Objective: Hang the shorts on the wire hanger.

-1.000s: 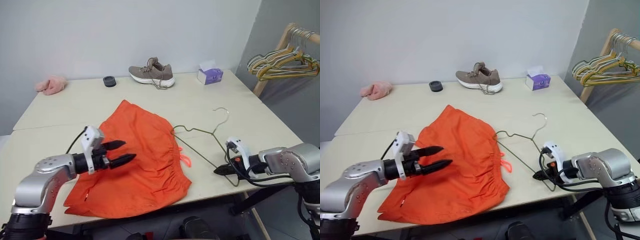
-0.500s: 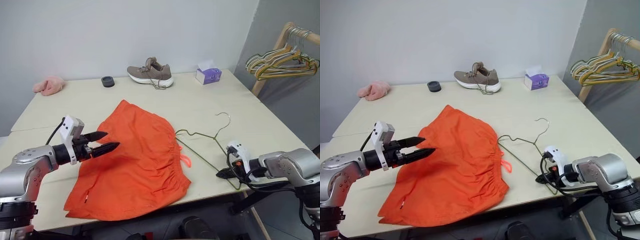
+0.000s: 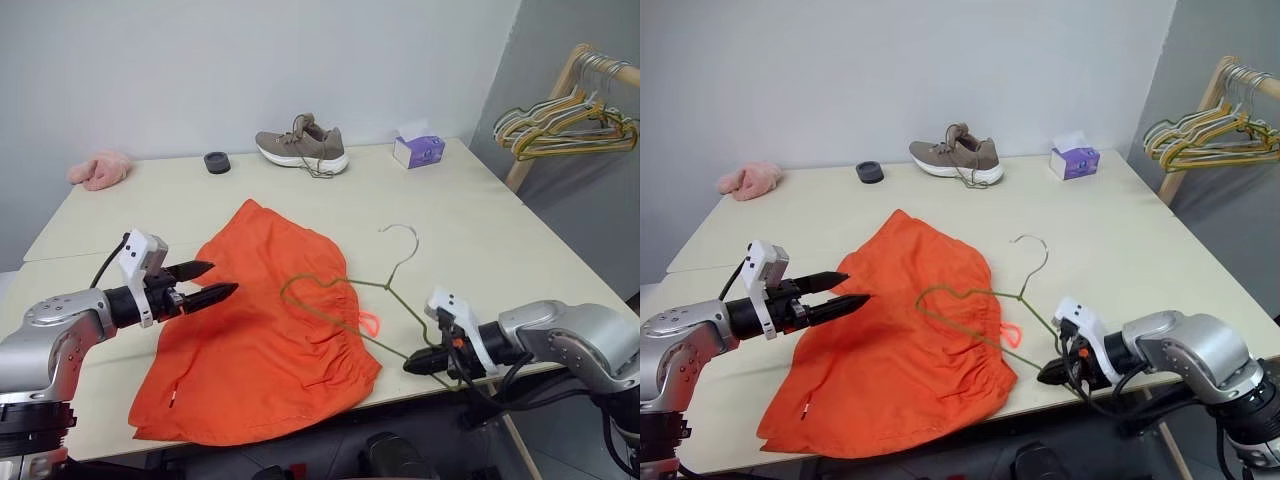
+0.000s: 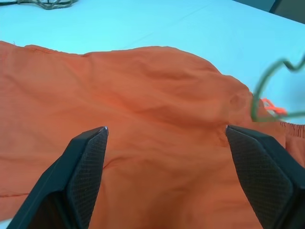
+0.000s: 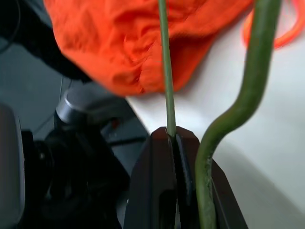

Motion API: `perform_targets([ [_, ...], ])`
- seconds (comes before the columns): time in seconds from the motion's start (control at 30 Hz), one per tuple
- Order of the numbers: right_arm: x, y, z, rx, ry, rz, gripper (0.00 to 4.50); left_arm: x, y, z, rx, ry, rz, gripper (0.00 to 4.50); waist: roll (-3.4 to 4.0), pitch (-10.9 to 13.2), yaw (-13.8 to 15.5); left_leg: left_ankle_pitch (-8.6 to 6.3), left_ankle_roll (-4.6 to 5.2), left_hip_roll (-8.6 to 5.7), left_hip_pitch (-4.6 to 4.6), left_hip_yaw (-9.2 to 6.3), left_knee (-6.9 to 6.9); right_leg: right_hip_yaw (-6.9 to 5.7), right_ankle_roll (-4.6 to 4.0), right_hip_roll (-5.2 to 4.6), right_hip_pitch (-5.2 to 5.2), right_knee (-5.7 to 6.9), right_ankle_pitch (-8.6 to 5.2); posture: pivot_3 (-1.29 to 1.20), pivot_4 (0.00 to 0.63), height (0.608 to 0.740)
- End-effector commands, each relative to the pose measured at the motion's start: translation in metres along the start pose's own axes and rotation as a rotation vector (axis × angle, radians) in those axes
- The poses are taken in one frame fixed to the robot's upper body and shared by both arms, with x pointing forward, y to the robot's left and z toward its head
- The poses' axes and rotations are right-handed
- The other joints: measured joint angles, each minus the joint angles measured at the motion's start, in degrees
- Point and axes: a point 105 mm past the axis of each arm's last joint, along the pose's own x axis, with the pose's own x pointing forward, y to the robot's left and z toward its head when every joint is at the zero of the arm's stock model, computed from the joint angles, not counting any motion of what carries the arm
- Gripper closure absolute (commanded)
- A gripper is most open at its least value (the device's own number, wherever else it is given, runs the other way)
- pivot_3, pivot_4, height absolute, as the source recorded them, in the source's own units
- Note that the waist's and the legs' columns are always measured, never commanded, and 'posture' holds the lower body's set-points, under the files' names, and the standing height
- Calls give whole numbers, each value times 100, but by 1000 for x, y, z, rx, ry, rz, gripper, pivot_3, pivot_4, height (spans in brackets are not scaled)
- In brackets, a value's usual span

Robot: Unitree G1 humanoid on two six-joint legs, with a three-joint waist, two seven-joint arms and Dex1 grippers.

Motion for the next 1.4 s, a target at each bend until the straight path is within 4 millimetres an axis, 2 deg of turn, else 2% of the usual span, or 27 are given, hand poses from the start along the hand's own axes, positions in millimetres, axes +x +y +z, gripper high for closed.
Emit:
perform_targets([
  [0.03, -1, 1, 8, -61, -34, -4, 4500, -3, 3, 9, 44, -17, 17, 351, -1, 1, -6, 0, 0, 1, 0, 0, 0, 0, 0, 0, 0, 1, 0, -254, 0, 740],
  [0.13, -11, -6, 13, -24, -76, -32, 4500, -3, 2, 7, 43, -16, 12, 351, -1, 1, -4, 0, 0, 0, 0, 0, 0, 0, 0, 0, 0, 1, 0, -253, 0, 740],
  [0.3, -37, -29, -1, 122, -107, -127, 4500, 0, -8, 1, 41, 5, -34, 351, -2, 1, 12, -1, 2, -1, 0, 2, -1, 0, 0, -2, 2, -6, 0, -253, 0, 740],
  [0.4, -49, -41, -18, 184, -84, -186, 4500, 2, -10, 0, 42, 11, -51, 351, -2, 1, 28, -2, 3, 0, -1, -1, -2, -2, 0, -2, 2, -7, 0, -271, 0, 740],
  [0.57, -57, -46, -41, 250, -32, -211, 4500, 5, -15, 0, 51, 19, -84, 351, -3, 1, 19, -2, 3, -1, 0, 4, -1, 1, 0, -2, 2, -6, 0, -270, 0, 740],
  [0.77, -54, -35, -57, 263, 34, -154, 4500, 8, -27, -3, 67, 47, -154, 351, -2, 1, -26, -2, 4, -1, 1, 7, 0, 0, 0, -2, 2, -7, 0, -272, 0, 740],
  [0.97, -52, -20, -52, 238, 50, -69, 4500, 10, -29, -5, 81, 63, -174, 351, -2, 1, -26, -2, 4, -2, 2, 7, 0, -1, 0, -1, 3, -5, 0, -272, 0, 740],
  [1.17, -47, -9, -30, 199, 6, 11, 4500, 12, -25, -3, 87, 57, -162, 351, -4, 2, -33, -2, 4, -1, 3, 7, 1, -1, 0, -1, 3, -5, 0, -276, 0, 740],
  [1.4, -31, 1, -16, 186, 13, 84, 4500, 11, -18, 0, 83, 39, -125, 351, -7, 1, -31, -2, 4, 0, 1, 4, 0, 0, 0, -1, 2, -7, 0, -273, 0, 740],
])
